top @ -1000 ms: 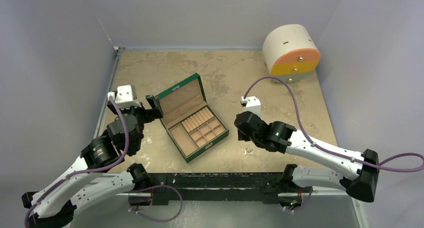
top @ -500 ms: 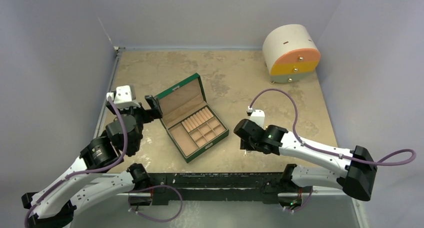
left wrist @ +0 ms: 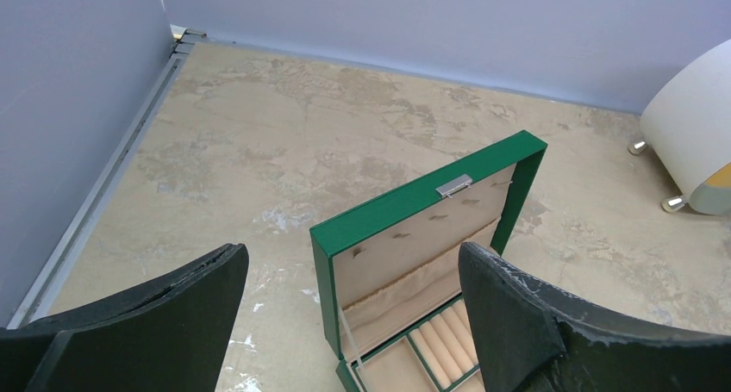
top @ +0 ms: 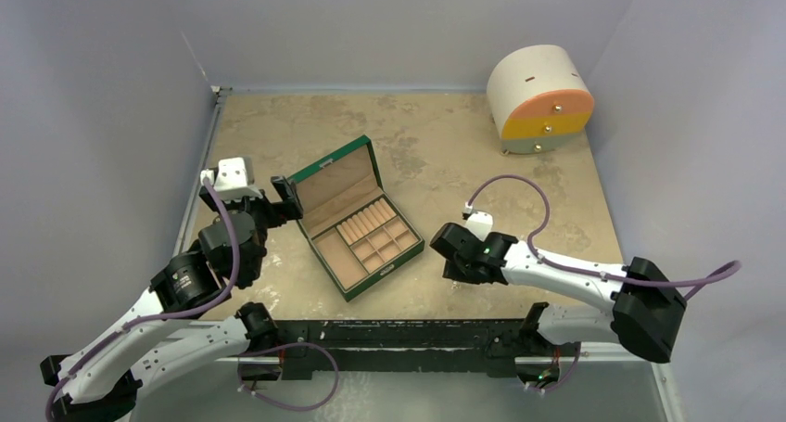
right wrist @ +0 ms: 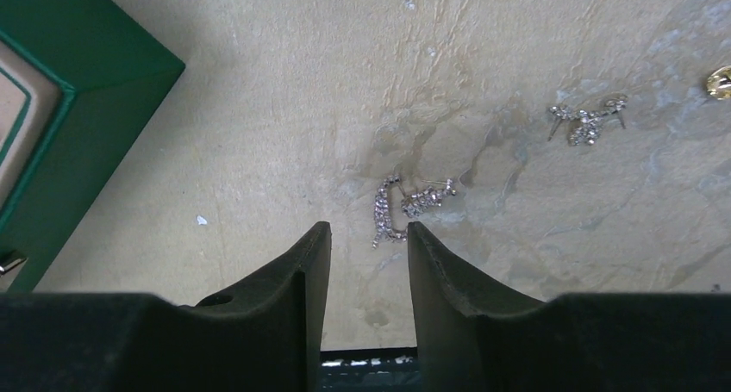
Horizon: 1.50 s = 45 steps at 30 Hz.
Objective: Organize the mixed jewelry
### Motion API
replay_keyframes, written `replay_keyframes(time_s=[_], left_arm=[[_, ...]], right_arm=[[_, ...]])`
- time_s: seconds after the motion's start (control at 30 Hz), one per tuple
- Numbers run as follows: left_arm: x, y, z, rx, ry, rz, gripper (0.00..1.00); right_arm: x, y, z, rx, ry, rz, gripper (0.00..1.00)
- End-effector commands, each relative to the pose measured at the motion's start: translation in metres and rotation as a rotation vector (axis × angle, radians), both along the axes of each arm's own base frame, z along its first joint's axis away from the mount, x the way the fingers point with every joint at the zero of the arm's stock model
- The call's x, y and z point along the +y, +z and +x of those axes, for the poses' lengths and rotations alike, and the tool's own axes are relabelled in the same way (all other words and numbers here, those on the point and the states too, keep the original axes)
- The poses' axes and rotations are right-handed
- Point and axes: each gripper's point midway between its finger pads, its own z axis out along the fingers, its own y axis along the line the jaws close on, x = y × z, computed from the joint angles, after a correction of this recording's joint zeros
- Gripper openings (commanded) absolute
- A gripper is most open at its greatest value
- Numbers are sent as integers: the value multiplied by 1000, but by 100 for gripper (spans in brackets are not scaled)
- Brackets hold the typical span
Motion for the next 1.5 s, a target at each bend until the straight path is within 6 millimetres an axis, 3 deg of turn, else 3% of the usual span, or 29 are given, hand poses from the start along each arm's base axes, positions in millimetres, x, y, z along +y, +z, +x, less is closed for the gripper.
replay_keyframes(time_s=[0.0, 0.23, 0.93, 1.47], left_arm=[[-2, 4, 2, -14, 5, -22, 92], [-1, 5, 2, -16, 5, -22, 92], [1, 6, 0, -23, 5, -31, 92], [2, 6, 0, -23, 8, -32, 92]], right_arm=[[6, -9, 3, 13, -67, 31, 41], [14, -16, 3, 37, -68, 50, 40], [1, -36, -1, 76, -124, -21, 32], [4, -34, 0, 69, -118, -4, 0]])
